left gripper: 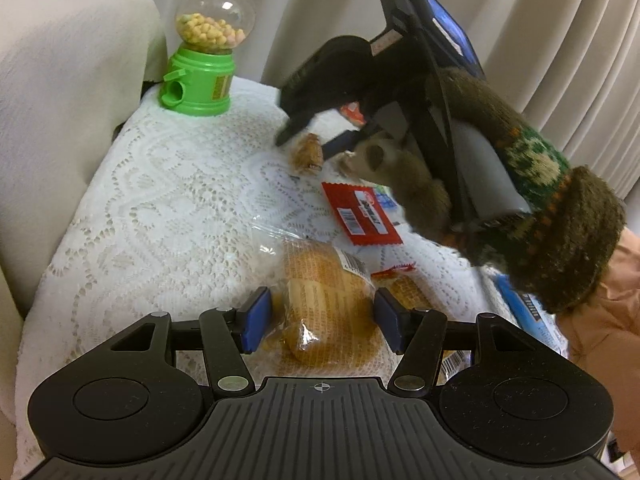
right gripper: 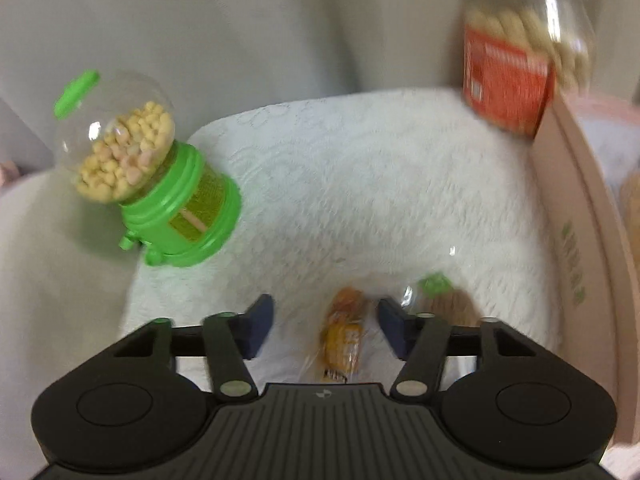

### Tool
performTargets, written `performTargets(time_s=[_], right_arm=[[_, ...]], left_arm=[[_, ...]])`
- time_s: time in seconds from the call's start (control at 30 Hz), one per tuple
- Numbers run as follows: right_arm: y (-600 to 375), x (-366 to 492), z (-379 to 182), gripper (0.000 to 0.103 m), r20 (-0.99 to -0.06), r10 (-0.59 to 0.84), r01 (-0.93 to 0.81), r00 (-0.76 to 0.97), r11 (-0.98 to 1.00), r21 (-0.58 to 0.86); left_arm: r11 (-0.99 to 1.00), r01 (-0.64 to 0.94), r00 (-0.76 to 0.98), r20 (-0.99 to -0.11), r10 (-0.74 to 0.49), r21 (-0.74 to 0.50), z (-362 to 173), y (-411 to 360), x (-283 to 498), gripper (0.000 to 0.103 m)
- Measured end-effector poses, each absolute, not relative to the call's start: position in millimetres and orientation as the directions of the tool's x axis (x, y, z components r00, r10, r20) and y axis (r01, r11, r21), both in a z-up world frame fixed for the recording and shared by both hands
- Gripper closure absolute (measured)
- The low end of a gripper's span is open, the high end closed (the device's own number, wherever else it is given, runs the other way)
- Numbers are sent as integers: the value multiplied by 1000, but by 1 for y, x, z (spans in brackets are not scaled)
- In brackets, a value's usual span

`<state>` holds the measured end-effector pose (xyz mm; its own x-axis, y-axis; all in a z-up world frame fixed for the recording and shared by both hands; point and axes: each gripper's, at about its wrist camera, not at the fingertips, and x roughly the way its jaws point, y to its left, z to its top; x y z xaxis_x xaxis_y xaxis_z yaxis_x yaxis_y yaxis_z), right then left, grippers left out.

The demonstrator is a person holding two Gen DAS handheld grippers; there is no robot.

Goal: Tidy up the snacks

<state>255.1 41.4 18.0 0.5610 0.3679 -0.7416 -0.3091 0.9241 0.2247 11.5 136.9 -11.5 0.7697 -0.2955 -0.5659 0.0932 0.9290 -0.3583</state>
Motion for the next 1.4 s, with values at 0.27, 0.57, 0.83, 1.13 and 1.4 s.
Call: performTargets(time_s=[0.27,0.57,0.83,1.13,1.4], right_arm=[[0,189,37,84,-719,436,-457,541,870,185],[-118,87,61,84,-604,481,-469,635,862,193],[-196,44,30,84,-615,401,-375,680,910,178],[-263,18,51,84,-459,392,-332,797,920,209],[-288,29,52,85,-430,384,-314,817,922,227]], left_arm=[[924,95,756,-576,-309,-372,-10,139,13,41],[928,135,741,-587,-327,-346,-1,120,1,48],[910,266,736,-543,-404,-317,40,76,-18,48],[859,422,776,-374,-508,-290,147,18,18,48],[889,305,785,-438,-438,-341,153,-16,170,49]])
